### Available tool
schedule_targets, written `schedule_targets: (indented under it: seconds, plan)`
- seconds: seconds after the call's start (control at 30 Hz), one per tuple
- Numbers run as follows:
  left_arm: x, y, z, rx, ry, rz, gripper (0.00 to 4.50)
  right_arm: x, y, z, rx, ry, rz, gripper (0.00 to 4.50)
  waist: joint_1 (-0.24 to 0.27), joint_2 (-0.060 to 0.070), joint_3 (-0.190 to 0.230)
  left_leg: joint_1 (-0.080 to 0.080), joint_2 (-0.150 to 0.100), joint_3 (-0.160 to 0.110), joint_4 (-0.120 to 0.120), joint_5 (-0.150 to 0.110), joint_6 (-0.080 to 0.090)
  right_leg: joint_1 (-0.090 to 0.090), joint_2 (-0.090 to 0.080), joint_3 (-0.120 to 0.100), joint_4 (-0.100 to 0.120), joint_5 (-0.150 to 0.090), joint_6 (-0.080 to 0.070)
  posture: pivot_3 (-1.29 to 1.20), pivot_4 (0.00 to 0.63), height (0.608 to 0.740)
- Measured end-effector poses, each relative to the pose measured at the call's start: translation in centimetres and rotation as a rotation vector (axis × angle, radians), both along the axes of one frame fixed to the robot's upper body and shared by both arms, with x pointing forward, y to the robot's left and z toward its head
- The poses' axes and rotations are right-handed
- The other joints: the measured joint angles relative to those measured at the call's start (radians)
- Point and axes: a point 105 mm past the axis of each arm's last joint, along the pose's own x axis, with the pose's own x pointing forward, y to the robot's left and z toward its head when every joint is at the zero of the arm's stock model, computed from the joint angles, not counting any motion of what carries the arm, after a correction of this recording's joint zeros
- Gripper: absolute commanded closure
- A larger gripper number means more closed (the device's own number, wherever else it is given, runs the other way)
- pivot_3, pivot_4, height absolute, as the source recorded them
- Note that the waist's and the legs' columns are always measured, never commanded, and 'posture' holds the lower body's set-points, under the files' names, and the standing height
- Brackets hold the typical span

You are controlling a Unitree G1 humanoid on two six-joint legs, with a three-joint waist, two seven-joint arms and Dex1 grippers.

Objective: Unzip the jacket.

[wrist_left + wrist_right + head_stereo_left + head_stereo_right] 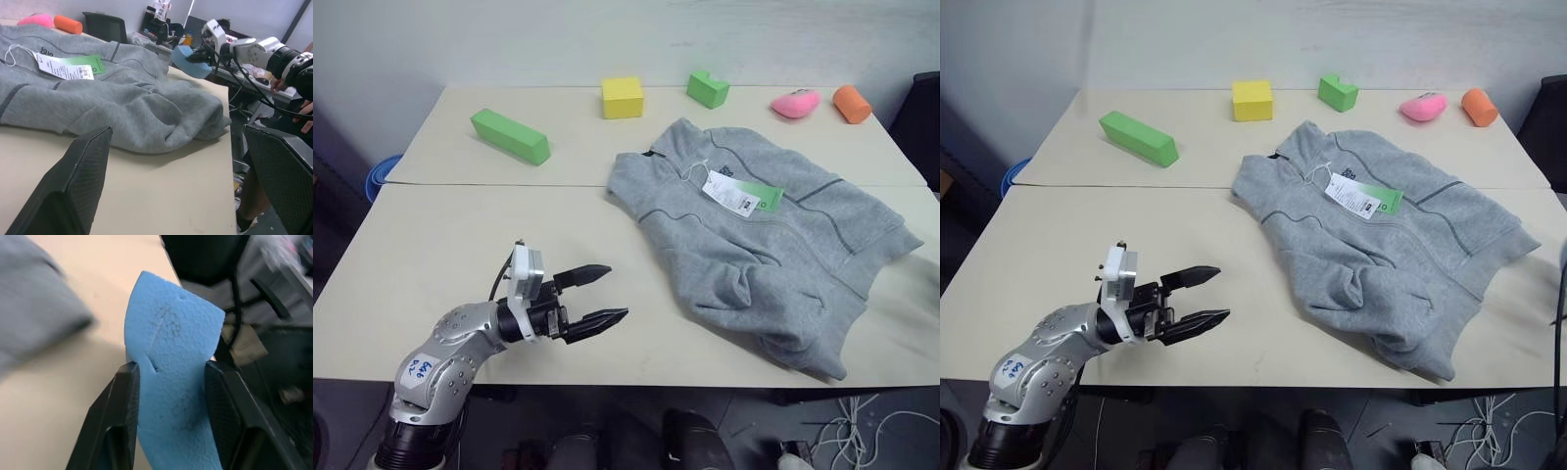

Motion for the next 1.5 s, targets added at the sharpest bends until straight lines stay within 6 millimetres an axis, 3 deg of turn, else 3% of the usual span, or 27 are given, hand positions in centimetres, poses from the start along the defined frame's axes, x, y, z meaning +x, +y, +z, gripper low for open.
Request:
schedule_targets:
  seconds: [0.03, 0.1, 0.27, 0.37, 0.4, 0.47, 0.57, 0.7, 0.73, 0.83, 0.97, 1.1, 1.17, 1.3, 1.4, 1.5]
  plan:
    - [0.1, 0.1, -0.2, 0.007, 0.003, 0.006, 0.0, -0.2, -0.4, -0.4, -0.008, 0.012, -0.017, 2.22, -0.004, 0.001, 0.0, 0.0, 0.0, 0.0, -0.002, 0.0, 0.0, 0.0, 0.0, 0.002, 0.0, 0.0, 0.0, 0.0, 0.15, 0.74]
    - [0.3, 0.3, -0.3, 0.024, -0.007, 0.017, 0.0, -0.5, -1.0, -0.3, -0.017, 0.0, -0.043, 1.72, -0.009, 0.001, 0.0, -0.001, 0.0, 0.0, -0.003, 0.0, 0.0, -0.001, 0.001, 0.002, -0.001, 0.0, 0.0, 0.0, 0.15, 0.74]
    - [1.1, 0.7, -0.7, 0.075, -0.053, 0.075, 0.0, -0.3, -1.0, 2.0, -0.127, -0.081, -0.014, 0.05, -0.008, 0.0, 0.0, 0.0, 0.001, 0.0, -0.003, 0.001, -0.001, -0.001, 0.002, 0.004, -0.002, 0.0, 0.0, 0.0, 0.15, 0.74]
    - [1.8, 1.2, -1.4, 0.128, -0.085, 0.12, 0.0, 1.1, 1.8, 6.1, -0.246, -0.203, 0.15, 0.05, -0.008, 0.001, 0.0, 0.0, 0.002, 0.001, -0.003, 0.0, -0.001, -0.001, 0.004, 0.007, -0.002, 0.0, 0.0, 0.0, 0.15, 0.74]
    - [2.2, 1.2, -1.4, 0.148, -0.109, 0.129, 0.0, 1.5, 3.4, 7.5, -0.272, -0.245, 0.23, 0.05, -0.007, 0.0, 0.0, 0.0, 0.003, 0.001, -0.003, 0.0, -0.002, -0.001, 0.005, 0.007, -0.002, 0.0, 0.0, 0.0, 0.15, 0.74]
    - [3.0, 1.4, -1.5, 0.182, -0.15, 0.154, 0.0, 2.6, 8.3, 8.3, -0.311, -0.265, 0.465, 0.05, -0.004, -0.002, -0.001, 0.0, 0.006, 0.0, -0.003, 0.0, -0.004, -0.001, 0.008, 0.007, -0.003, 0.0, 0.0, 0.0, 0.15, 0.74]
    - [4.2, 1.6, -1.8, 0.228, -0.192, 0.179, 0.0, 3.4, 15.2, 6.4, -0.265, -0.215, 0.76, 0.05, 0.007, -0.003, -0.001, 0.0, 0.006, 0.0, -0.003, 0.0, -0.005, -0.001, 0.009, 0.006, -0.003, 0.0, 0.0, 0.0, 0.15, 0.74]
    - [7.4, 1.1, -1.2, 0.309, -0.316, 0.208, 0.0, 2.7, 26.5, 5.2, -0.11, -0.245, 1.202, 0.05, 0.028, -0.003, -0.001, -0.001, 0.005, 0.0, -0.001, 0.0, -0.004, -0.002, 0.008, 0.003, -0.001, 0.0, 0.0, 0.0, 0.15, 0.74]
    - [8.2, 0.6, -0.8, 0.33, -0.365, 0.207, 0.0, 2.2, 28.5, 4.9, -0.092, -0.23, 1.272, 0.05, 0.038, -0.003, -0.001, -0.001, 0.004, 0.0, -0.001, 0.0, -0.004, -0.002, 0.008, 0.0, -0.002, 0.0, 0.0, 0.0, 0.15, 0.74]
    - [10.4, -0.8, -1.0, 0.419, -0.475, 0.175, 0.0, 1.3, 31.6, 2.7, -0.035, -0.117, 1.349, 0.05, 0.06, -0.004, -0.001, -0.005, 0.003, -0.003, 0.003, -0.002, -0.001, -0.002, 0.006, -0.006, -0.002, 0.0, 0.0, 0.0, 0.15, 0.74]
    - [12.9, -4.1, -1.1, 0.487, -0.581, 0.108, 0.0, 0.8, 32.8, 0.3, 0.035, -0.052, 1.3, 0.05, 0.075, -0.004, -0.001, -0.018, 0.001, -0.004, 0.013, -0.003, 0.001, -0.005, 0.006, -0.015, -0.003, 0.001, 0.002, 0.0, 0.15, 0.74]
    - [15.1, -8.8, 0.7, 0.518, -0.704, 0.091, 0.0, -0.8, 33.3, -1.0, 0.014, -0.01, 1.203, 0.05, 0.076, -0.007, 0.0, -0.02, -0.003, -0.003, 0.012, -0.003, 0.001, -0.006, 0.007, -0.017, -0.006, 0.002, 0.003, 0.0, 0.15, 0.74]
    - [15.3, -9.6, 0.9, 0.518, -0.719, 0.091, 0.0, -1.1, 33.0, -1.3, 0.006, 0.002, 1.179, 0.05, 0.069, -0.007, 0.0, -0.02, -0.003, -0.003, 0.011, -0.003, 0.001, -0.006, 0.007, -0.016, -0.006, 0.002, 0.003, 0.0, 0.15, 0.74]
    - [15.6, -12.2, -0.6, 0.604, -0.694, 0.062, 0.0, -2.7, 31.6, -4.0, 0.012, 0.105, 1.041, 0.05, 0.07, -0.009, -0.001, -0.019, -0.002, -0.003, 0.011, -0.003, 0.001, -0.005, 0.008, -0.018, -0.006, 0.002, 0.003, 0.0, 0.15, 0.74]
    - [15.4, -13.0, -2.1, 0.65, -0.672, 0.051, 0.59, -3.4, 30.4, -5.2, -0.013, 0.147, 0.961, 0.64, 0.067, -0.009, -0.001, -0.018, -0.002, -0.003, 0.012, -0.003, 0.002, -0.005, 0.008, -0.016, -0.006, 0.002, 0.004, 0.0, 0.15, 0.74]
    - [15.4, -13.9, -2.2, 0.692, -0.691, 0.033, 1.49, -3.6, 29.8, -5.6, -0.02, 0.153, 0.916, 1.6, 0.068, -0.01, -0.001, -0.017, -0.002, -0.006, 0.012, -0.002, 0.002, -0.004, 0.008, -0.016, -0.005, 0.002, 0.004, 0.0, 0.15, 0.74]
